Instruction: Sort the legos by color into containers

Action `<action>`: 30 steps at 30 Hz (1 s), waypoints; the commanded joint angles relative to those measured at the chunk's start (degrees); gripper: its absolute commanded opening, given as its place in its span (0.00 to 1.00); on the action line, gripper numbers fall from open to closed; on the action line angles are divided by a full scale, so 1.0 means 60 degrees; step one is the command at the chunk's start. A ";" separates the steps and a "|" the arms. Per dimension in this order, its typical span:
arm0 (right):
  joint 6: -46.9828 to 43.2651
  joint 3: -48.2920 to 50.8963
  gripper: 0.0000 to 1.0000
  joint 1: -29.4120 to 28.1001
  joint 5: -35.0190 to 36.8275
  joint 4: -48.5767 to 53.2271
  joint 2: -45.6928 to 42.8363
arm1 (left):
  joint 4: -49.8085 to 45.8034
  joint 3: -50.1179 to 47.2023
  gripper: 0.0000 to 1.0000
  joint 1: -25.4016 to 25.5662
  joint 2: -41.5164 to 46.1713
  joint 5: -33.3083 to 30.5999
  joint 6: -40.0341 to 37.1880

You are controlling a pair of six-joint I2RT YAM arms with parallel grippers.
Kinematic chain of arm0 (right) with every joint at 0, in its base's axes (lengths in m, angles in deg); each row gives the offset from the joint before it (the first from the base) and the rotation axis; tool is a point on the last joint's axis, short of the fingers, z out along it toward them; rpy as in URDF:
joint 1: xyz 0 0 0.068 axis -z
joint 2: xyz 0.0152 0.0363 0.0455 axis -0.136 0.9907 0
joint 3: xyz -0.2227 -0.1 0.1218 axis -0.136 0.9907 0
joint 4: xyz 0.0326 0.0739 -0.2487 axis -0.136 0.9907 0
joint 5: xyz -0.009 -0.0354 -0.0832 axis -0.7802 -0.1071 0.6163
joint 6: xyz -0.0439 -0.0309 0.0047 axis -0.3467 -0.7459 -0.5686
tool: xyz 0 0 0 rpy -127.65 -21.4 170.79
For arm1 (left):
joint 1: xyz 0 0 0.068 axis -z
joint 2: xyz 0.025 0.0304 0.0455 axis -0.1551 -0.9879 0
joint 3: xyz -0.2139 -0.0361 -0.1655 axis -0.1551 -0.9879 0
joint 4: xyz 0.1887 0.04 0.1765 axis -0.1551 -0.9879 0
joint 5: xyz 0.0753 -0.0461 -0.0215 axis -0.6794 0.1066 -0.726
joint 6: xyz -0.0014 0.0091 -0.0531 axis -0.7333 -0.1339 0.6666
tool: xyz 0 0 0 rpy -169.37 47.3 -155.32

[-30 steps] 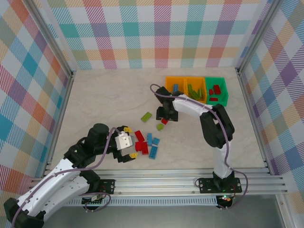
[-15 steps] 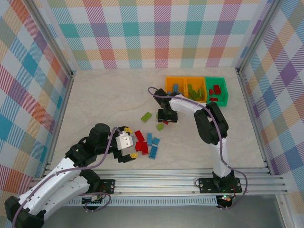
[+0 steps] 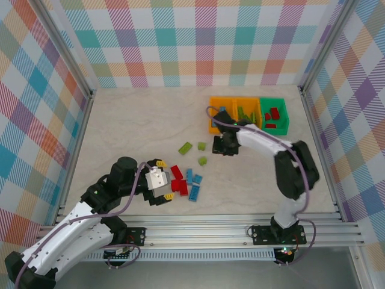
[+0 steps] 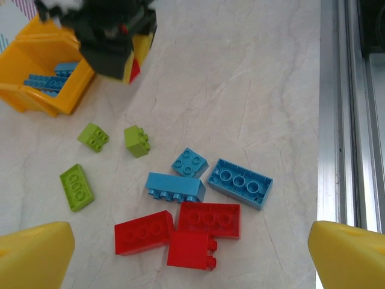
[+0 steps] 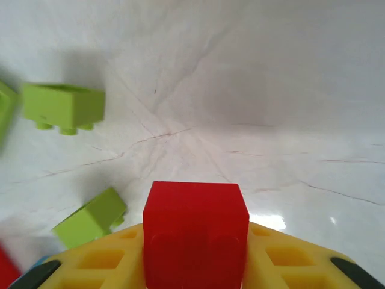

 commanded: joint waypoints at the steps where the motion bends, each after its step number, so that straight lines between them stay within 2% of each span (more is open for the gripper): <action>1: 0.0064 0.0513 0.37 0.1328 -0.0091 -0.0502 -0.1528 | 0.0303 -0.0158 1.00 -0.0135 0.0142 0.0033 0.0061; 4: -0.0097 0.0628 0.37 0.2871 -0.0034 -0.0854 -0.2320 | 0.0356 -0.0159 1.00 -0.0135 0.0078 0.0065 0.0058; 6: -0.0276 0.0362 0.37 0.3798 0.0021 -0.1163 -0.2242 | 0.0340 -0.0134 1.00 -0.0143 -0.0009 0.0108 0.0048; 8: -0.0473 -0.0282 0.37 0.4633 0.0068 -0.1378 -0.1537 | 0.0312 -0.0116 1.00 -0.0149 -0.0112 0.0125 0.0061; 11: -0.0637 -0.1762 0.37 0.5387 -0.0004 -0.1080 0.0112 | 0.0320 -0.0115 1.00 -0.0149 -0.0153 -0.0005 0.0126; 14: -0.0826 -0.3323 0.38 0.5707 -0.0002 -0.0660 0.1639 | 0.0395 -0.0202 1.00 -0.0149 -0.0109 -0.0134 0.0228; 17: -0.0976 -0.4603 0.48 0.5804 -0.0109 -0.0063 0.2745 | 0.0475 -0.0258 1.00 -0.0151 -0.0085 -0.0224 0.0361; 20: -0.1044 -0.5260 0.57 0.5809 -0.0163 0.0305 0.3184 | 0.0547 -0.0277 1.00 -0.0150 -0.0149 -0.0359 0.0452; 25: -0.0922 -0.4887 0.58 0.5808 -0.0415 0.0306 0.2610 | 0.0796 -0.0291 1.00 -0.0162 -0.0267 -0.0619 0.0609; 30: -0.0744 -0.3037 0.59 0.5802 -0.1222 -0.0075 0.0955 | 0.1353 -0.0133 1.00 -0.0230 -0.0431 -0.0839 0.1622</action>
